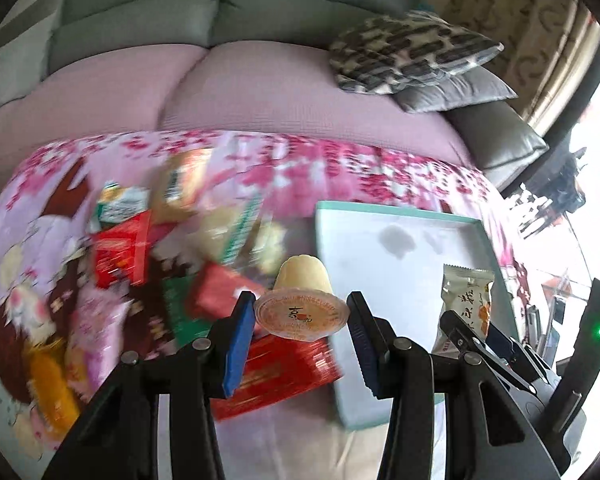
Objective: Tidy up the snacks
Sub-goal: 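Carry both snacks into the teal-rimmed tray and open both tools to release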
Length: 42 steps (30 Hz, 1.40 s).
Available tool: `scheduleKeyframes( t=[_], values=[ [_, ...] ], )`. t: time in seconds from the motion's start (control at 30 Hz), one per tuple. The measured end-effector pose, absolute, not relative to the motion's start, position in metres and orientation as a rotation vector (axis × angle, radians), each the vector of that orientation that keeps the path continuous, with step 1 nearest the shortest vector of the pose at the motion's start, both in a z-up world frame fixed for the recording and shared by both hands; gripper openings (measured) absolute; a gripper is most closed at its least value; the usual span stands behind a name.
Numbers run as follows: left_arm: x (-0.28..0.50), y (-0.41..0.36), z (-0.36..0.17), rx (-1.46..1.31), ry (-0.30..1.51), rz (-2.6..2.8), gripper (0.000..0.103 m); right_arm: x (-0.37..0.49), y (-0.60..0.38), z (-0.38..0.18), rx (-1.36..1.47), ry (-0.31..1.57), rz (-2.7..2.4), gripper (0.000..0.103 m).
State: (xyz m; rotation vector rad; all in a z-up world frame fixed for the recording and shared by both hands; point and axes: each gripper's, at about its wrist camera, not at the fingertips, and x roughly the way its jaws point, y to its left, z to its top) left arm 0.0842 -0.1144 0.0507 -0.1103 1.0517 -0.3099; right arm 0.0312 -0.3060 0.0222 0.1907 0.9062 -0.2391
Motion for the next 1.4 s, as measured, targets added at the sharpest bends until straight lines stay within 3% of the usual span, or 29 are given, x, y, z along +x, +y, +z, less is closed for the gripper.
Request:
scheduleKeyframes(
  t=[0.57, 1.03, 1.13, 1.2, 1.4],
  values=[
    [0.147, -0.212, 0.002, -0.033, 1.134, -0.412, 0.048, 0.077, -0.389, 0.000, 0.204, 0.972, -0.367, 0.054],
    [0.167, -0.243, -0.027, 0.023, 1.179, -0.391, 0.049, 0.108, -0.407, -0.007, 0.166, 1.018, -0.385, 0.054],
    [0.166, -0.242, -0.023, 0.019, 1.167, -0.391, 0.056, 0.109, -0.409, -0.008, 0.171, 1.027, -0.383, 0.054],
    [0.164, -0.240, -0.019, 0.013, 1.156, -0.398, 0.073, 0.108, -0.409, -0.008, 0.175, 1.033, -0.375, 0.054],
    [0.157, -0.231, -0.007, 0.003, 1.143, -0.387, 0.074, 0.104, -0.410, -0.009, 0.213, 1.043, -0.360, 0.058]
  ],
)
